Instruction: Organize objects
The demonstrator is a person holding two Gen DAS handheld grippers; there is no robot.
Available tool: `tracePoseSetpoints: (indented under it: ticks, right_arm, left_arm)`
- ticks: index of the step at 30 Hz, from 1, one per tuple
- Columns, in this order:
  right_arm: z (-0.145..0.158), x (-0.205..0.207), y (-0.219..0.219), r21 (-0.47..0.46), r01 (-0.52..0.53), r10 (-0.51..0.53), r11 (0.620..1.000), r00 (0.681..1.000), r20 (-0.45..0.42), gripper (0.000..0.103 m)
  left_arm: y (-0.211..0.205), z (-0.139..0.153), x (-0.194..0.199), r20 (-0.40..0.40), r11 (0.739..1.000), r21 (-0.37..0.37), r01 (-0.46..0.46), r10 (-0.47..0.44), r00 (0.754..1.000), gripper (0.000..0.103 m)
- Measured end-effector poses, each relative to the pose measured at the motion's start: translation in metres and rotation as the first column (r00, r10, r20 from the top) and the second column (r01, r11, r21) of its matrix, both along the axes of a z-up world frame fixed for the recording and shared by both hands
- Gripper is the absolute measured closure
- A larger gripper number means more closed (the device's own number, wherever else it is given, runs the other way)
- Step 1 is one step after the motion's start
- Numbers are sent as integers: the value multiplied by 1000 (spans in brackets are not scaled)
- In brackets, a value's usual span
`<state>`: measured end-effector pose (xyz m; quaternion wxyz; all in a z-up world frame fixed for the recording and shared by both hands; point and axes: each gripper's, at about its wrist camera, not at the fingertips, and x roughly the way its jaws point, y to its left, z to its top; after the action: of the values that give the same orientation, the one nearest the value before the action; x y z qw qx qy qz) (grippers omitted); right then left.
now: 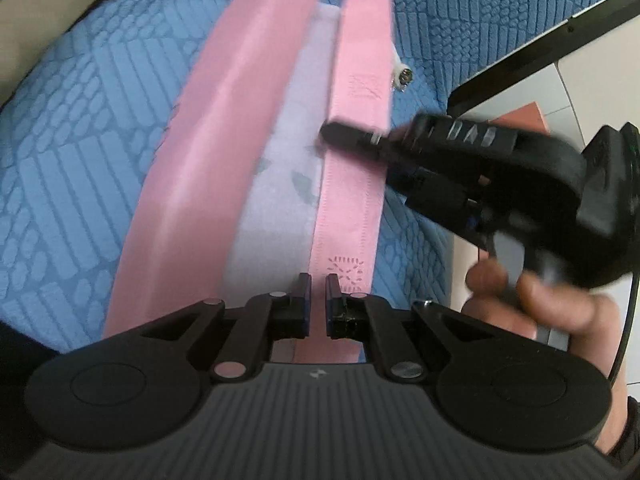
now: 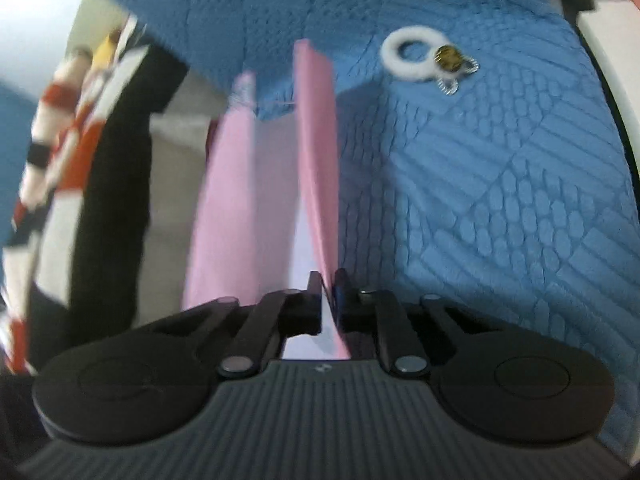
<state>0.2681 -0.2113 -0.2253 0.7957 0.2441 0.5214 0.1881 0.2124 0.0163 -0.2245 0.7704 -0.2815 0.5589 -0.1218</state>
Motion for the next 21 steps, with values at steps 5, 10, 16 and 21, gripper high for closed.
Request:
tracePoseSetpoints:
  ticks: [5, 10, 16, 21]
  right_arm:
    - [10, -10, 0, -63, -16, 18, 998, 999, 31, 99]
    - [20, -18, -12, -91, -10, 16, 996, 998, 65, 99]
    - [31, -31, -33, -126, 17, -4, 992, 995, 104, 99]
    - [37, -36, -48, -135, 63, -47, 989, 991, 123, 99]
  left_arm:
    - [0, 5, -1, 27, 999, 47, -16, 15, 1000, 96]
    - [-7, 9, -2, 73, 992, 127, 8, -17, 997, 96]
    - [-18, 10, 2, 122, 974, 226, 16, -44, 992, 96]
    - [-22, 13, 4, 163, 936, 353, -3, -58, 985, 95]
